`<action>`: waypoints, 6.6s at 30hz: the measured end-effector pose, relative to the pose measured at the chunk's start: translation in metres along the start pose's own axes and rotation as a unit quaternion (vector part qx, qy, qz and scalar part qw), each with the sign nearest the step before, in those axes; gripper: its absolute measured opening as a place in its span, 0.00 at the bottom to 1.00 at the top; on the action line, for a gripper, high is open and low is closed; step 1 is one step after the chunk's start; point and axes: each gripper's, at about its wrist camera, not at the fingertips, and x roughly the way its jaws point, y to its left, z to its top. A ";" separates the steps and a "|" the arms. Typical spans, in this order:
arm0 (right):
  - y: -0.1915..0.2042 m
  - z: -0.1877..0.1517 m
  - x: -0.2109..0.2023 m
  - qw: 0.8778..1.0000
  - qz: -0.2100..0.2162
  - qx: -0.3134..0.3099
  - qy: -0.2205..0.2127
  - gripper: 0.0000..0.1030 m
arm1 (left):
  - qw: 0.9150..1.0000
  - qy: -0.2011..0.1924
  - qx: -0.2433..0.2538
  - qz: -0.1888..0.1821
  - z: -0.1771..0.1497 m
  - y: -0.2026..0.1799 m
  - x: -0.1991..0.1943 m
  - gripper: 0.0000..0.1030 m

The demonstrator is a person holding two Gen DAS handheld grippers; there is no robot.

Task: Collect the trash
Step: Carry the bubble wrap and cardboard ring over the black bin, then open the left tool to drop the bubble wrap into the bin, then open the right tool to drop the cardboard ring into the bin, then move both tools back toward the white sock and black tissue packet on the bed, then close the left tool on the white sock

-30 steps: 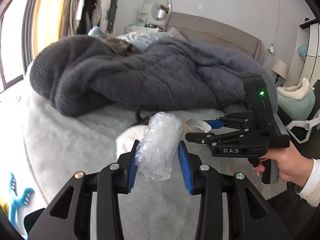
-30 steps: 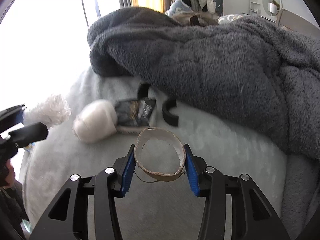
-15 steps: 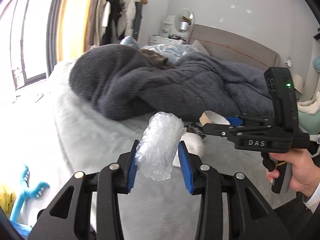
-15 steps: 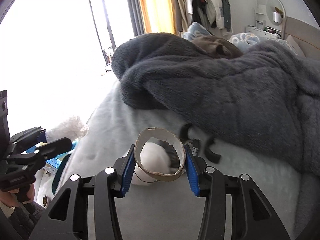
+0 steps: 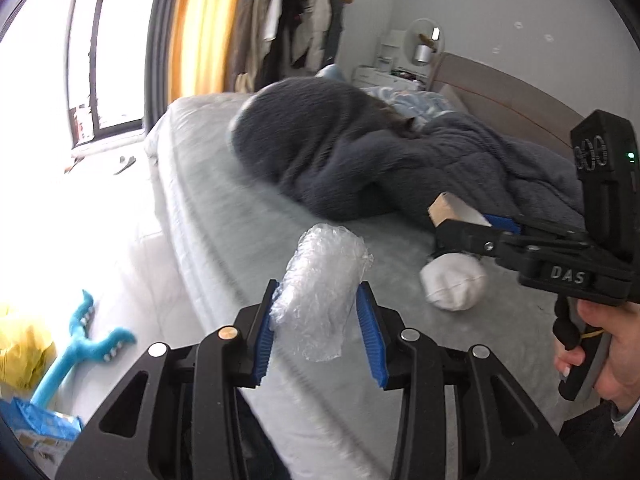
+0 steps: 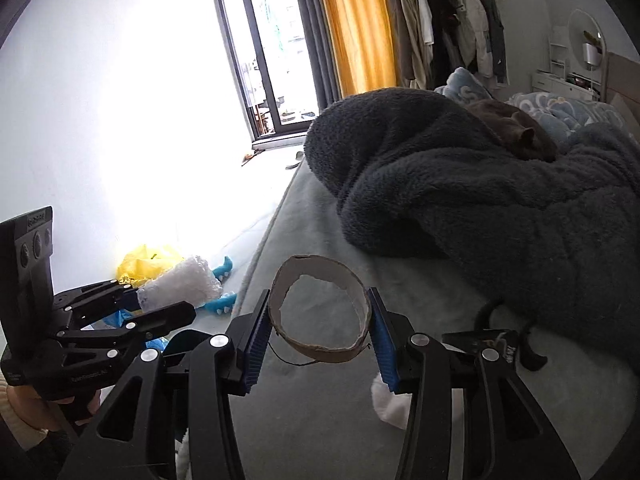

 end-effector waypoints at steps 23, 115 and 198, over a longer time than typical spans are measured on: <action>0.132 -0.012 0.108 0.990 0.072 -0.078 0.091 0.46 | 0.970 0.194 -0.125 0.081 -0.077 0.150 0.010 0.41; 0.142 -0.032 0.109 0.988 0.090 -0.075 0.104 0.82 | 0.977 -0.150 -0.073 0.134 0.011 0.117 -0.123 0.95; -0.127 -0.052 -0.014 0.991 -0.075 0.073 0.087 0.85 | 0.978 0.066 -0.115 -0.160 -0.001 -0.074 0.088 0.14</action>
